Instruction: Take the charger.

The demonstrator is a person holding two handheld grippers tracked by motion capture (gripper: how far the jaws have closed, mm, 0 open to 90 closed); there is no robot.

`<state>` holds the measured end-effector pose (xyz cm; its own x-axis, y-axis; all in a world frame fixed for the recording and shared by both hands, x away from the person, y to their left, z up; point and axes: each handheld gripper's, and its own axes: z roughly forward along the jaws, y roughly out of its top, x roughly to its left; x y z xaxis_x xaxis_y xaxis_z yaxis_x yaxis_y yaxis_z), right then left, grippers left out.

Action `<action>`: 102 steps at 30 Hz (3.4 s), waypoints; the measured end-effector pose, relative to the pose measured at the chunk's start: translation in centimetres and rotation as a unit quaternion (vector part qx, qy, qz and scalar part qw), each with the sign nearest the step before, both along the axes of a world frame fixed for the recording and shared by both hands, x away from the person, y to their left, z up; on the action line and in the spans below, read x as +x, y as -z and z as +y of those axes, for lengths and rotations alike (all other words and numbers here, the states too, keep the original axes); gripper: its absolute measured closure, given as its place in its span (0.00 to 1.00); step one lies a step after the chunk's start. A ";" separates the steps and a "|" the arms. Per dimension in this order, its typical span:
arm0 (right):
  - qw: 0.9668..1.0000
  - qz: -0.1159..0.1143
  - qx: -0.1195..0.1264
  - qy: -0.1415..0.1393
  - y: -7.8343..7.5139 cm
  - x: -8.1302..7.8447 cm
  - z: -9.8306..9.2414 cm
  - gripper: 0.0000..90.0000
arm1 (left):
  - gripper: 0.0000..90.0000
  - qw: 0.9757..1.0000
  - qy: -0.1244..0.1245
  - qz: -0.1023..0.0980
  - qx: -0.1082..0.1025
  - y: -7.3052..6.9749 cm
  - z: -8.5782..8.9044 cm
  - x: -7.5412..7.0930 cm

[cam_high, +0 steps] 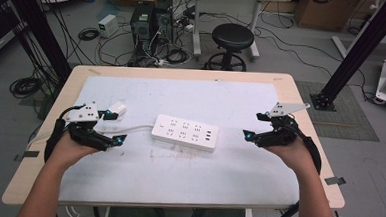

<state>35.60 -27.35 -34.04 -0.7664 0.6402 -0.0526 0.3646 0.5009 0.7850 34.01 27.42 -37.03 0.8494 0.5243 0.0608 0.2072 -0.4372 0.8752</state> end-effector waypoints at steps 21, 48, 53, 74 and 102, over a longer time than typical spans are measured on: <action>1.000 -0.008 -0.006 -0.001 0.0 -0.8 0.1 0.21 | 0.18 0.992 -0.122 0.006 0.016 0.7 2.0 5.3; 1.000 0.008 -0.015 0.004 0.8 -0.2 1.2 0.21 | 0.18 0.976 -0.173 0.105 0.079 4.6 3.5 12.7; 1.000 0.008 -0.014 0.005 0.8 -0.3 1.2 0.21 | 0.18 0.974 -0.174 0.113 0.087 5.6 3.3 13.2; 1.000 0.006 -0.015 0.004 0.6 -0.2 1.5 0.21 | 0.30 0.969 -0.182 0.134 0.104 6.8 3.3 13.6; 1.000 0.009 -0.014 0.006 0.6 -0.1 1.2 0.21 | 0.47 0.975 -0.172 0.100 0.100 4.7 3.0 12.4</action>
<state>35.54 -26.19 -34.59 -0.7599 0.6475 -0.0573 0.3843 0.5186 0.7638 46.44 30.38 -41.73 0.6303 0.7752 0.0427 0.5299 -0.4698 0.7061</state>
